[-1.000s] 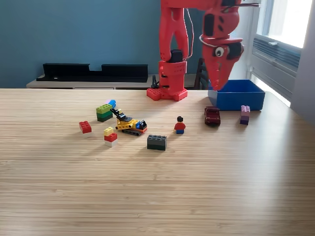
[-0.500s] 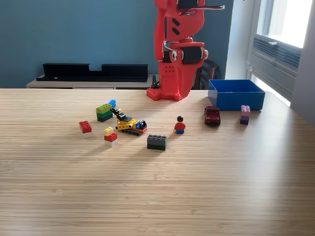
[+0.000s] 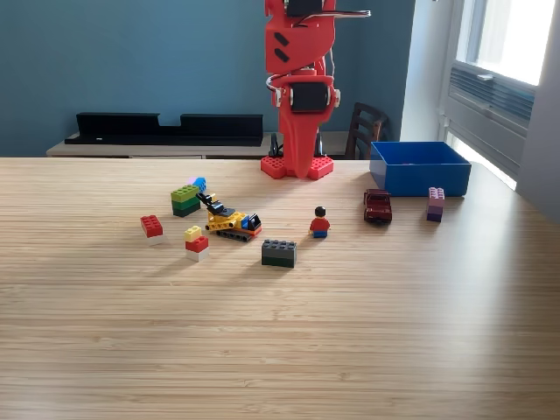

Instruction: Grasp a lego block and put it in the bin.

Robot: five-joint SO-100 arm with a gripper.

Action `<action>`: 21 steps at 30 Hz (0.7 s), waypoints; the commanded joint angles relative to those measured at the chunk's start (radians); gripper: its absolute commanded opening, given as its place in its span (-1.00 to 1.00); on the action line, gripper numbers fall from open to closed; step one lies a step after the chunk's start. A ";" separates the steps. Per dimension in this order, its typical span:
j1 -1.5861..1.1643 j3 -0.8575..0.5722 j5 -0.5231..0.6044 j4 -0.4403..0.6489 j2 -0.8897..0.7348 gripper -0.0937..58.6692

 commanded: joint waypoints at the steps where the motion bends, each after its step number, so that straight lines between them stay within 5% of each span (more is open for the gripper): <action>1: -0.061 -0.043 -0.020 -0.011 0.074 -0.99; 4: -0.087 -0.043 -0.031 -0.009 0.074 -0.99; 8: -0.117 -0.012 -0.071 -0.008 0.074 -0.33; 10: -0.149 0.020 -0.117 -0.008 0.074 -0.15; 21: -0.383 0.212 -0.471 0.029 0.087 0.07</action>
